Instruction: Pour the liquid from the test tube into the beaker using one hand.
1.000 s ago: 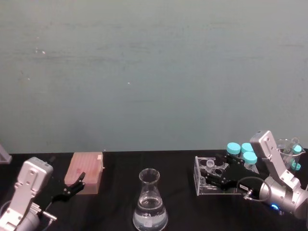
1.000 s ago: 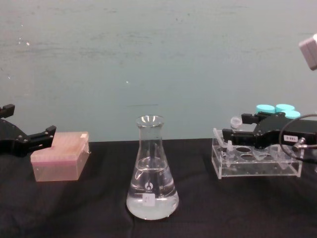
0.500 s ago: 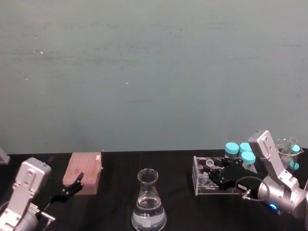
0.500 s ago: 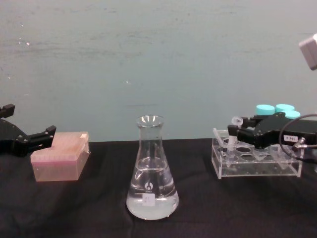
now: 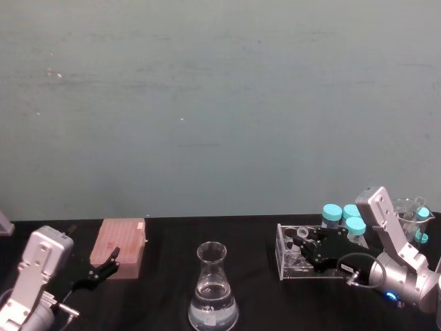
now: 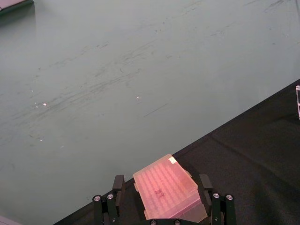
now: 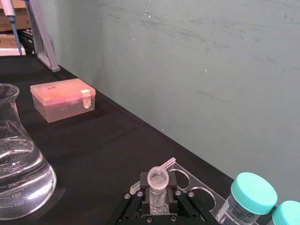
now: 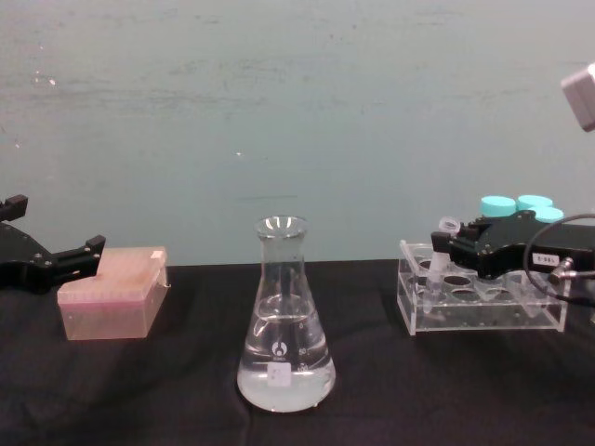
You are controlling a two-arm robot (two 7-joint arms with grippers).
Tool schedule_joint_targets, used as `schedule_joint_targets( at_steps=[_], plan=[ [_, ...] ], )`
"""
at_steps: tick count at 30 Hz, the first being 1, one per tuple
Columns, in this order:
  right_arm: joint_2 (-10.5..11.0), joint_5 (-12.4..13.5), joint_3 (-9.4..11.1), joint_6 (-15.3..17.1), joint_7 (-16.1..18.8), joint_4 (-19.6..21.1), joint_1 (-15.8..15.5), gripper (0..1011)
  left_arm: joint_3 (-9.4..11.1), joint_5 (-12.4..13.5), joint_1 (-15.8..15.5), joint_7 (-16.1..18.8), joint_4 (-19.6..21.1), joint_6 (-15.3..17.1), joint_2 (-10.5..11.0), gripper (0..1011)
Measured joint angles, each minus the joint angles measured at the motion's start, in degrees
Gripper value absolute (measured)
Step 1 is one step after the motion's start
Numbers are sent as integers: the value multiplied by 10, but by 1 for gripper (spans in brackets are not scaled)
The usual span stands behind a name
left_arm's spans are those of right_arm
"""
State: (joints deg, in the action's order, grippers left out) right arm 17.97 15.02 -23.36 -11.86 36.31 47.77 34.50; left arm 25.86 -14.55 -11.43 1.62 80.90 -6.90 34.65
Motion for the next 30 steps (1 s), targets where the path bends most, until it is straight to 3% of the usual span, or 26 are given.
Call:
schedule_joint_targets(
  at_steps=[12, 30],
  plan=[
    [0, 0, 0, 0, 0, 0, 0, 201, 0, 0, 0, 0, 0, 0, 0, 1000],
    [8, 0, 4, 2, -1, 33, -6, 202, 0, 0, 0, 0, 0, 0, 0, 1000]
  ],
)
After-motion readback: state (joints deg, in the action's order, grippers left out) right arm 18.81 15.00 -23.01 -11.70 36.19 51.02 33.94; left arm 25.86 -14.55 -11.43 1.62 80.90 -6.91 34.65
